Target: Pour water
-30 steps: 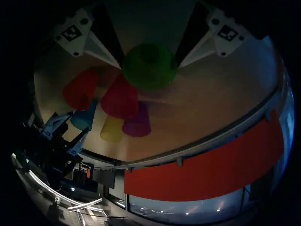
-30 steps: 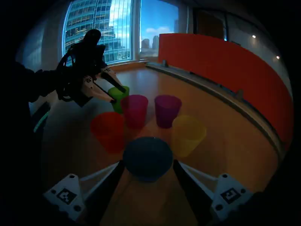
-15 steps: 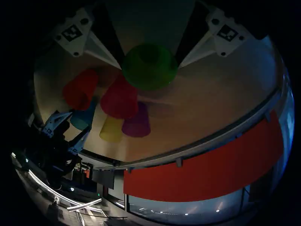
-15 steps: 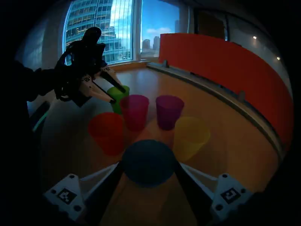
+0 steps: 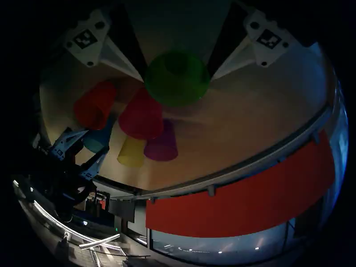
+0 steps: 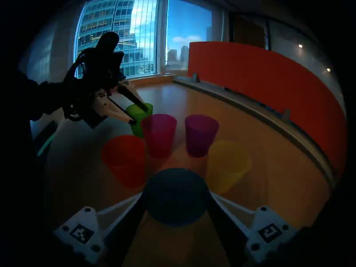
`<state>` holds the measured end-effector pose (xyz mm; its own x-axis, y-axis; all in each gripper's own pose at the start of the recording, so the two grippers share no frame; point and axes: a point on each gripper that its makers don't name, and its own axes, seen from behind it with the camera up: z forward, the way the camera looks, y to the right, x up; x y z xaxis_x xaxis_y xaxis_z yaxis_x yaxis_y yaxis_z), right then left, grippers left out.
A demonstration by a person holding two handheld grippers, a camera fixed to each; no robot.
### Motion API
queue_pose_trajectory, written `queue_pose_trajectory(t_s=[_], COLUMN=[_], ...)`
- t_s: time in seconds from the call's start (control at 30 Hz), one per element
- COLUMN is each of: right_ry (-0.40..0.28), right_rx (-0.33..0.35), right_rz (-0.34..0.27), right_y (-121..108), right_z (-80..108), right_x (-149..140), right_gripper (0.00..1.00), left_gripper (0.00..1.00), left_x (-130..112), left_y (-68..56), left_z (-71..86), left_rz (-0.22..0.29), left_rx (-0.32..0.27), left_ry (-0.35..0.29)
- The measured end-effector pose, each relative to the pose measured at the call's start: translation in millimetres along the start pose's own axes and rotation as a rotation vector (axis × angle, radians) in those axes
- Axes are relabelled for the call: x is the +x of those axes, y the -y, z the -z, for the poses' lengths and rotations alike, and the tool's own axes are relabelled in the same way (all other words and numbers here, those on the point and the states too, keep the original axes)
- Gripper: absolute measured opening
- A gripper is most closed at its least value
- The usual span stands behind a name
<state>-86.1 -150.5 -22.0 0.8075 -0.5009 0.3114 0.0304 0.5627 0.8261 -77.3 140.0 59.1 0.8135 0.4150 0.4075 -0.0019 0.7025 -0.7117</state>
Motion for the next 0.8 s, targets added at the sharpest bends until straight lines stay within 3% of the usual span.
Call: queue_pose_trajectory(t_s=[0.4,0.8], right_ry=[-0.069,-0.162], right_rx=[-0.025,-0.068], right_rz=[-0.017,-0.018], right_y=[-1.4,-5.6], right_z=[15.3,45.5], right_x=[24.3,59.1], right_gripper=[0.92,0.92], left_gripper=[0.89,0.88], left_x=[26.1,75.9], left_y=[-6.3,-20.3], left_z=[17.2,50.2], left_rz=[0.001,-0.011], left_rx=[0.006,0.024], left_ry=[-0.07,-0.204])
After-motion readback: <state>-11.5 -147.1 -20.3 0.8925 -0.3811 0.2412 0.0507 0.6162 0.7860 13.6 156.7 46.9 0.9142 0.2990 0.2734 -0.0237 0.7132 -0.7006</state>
